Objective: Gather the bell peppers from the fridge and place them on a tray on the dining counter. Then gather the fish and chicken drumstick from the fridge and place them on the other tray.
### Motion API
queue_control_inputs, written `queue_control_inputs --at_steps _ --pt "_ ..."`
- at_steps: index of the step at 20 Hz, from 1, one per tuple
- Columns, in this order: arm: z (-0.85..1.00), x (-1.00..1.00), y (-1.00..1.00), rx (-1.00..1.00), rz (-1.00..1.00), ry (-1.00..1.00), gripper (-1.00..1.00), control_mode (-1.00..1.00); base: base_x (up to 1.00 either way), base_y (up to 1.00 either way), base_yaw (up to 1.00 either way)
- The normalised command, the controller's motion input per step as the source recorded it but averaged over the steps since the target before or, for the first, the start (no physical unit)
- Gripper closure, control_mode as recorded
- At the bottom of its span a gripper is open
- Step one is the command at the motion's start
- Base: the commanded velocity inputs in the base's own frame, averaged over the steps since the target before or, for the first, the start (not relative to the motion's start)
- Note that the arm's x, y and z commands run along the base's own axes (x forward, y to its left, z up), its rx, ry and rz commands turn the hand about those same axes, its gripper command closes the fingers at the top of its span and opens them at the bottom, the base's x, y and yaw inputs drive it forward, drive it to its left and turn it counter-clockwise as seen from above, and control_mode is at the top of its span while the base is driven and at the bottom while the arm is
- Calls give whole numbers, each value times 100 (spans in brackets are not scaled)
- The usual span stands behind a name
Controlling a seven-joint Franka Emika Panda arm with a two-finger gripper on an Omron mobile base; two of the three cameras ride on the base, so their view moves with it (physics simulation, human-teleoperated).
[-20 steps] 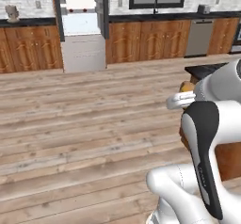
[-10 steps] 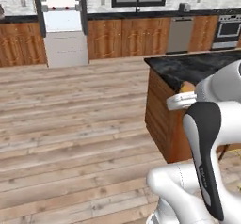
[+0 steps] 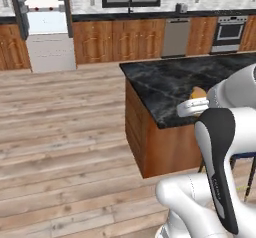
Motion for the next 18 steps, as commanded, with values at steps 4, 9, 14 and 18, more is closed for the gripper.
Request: queue_control_inputs --at_steps 4,9,14,18 --pt "0 0 0 0 0 0 100 100 19 -100 -1" --pt "0 0 0 0 0 0 100 100 9 -100 0" --pt "0 0 0 0 0 0 100 100 1 -100 0" --pt "0 0 0 0 0 0 100 100 0 -100 0"
